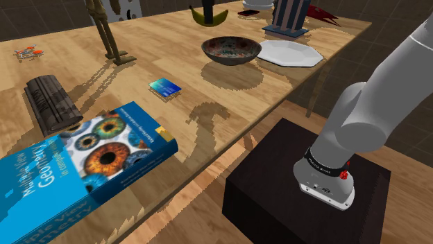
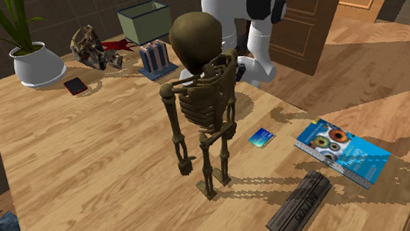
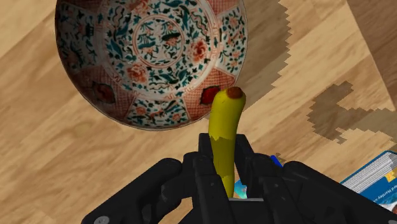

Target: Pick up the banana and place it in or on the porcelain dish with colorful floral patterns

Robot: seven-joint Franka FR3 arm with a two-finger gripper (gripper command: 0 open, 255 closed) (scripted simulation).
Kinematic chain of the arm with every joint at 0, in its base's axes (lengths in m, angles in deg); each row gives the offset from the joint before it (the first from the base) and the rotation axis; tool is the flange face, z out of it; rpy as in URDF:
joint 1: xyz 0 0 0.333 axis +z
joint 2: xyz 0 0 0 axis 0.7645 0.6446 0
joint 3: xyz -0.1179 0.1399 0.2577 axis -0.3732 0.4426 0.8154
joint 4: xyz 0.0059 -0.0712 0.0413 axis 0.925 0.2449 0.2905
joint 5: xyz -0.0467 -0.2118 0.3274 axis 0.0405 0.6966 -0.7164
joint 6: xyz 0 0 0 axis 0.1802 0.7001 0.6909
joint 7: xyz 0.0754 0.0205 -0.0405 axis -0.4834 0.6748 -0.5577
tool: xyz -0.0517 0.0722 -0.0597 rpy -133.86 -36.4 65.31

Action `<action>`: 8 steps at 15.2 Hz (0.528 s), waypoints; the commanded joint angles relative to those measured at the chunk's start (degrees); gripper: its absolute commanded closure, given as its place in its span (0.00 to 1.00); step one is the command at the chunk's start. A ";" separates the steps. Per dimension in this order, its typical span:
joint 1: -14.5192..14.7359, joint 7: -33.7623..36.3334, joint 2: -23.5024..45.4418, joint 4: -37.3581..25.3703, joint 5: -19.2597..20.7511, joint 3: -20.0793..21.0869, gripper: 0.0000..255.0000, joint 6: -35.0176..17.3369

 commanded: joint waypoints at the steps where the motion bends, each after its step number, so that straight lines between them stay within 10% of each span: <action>1: -1.18 -3.29 -1.99 2.31 0.40 -1.94 1.00 -0.03; 8: -3.57 -10.39 -6.77 8.65 1.93 -6.40 1.00 -1.08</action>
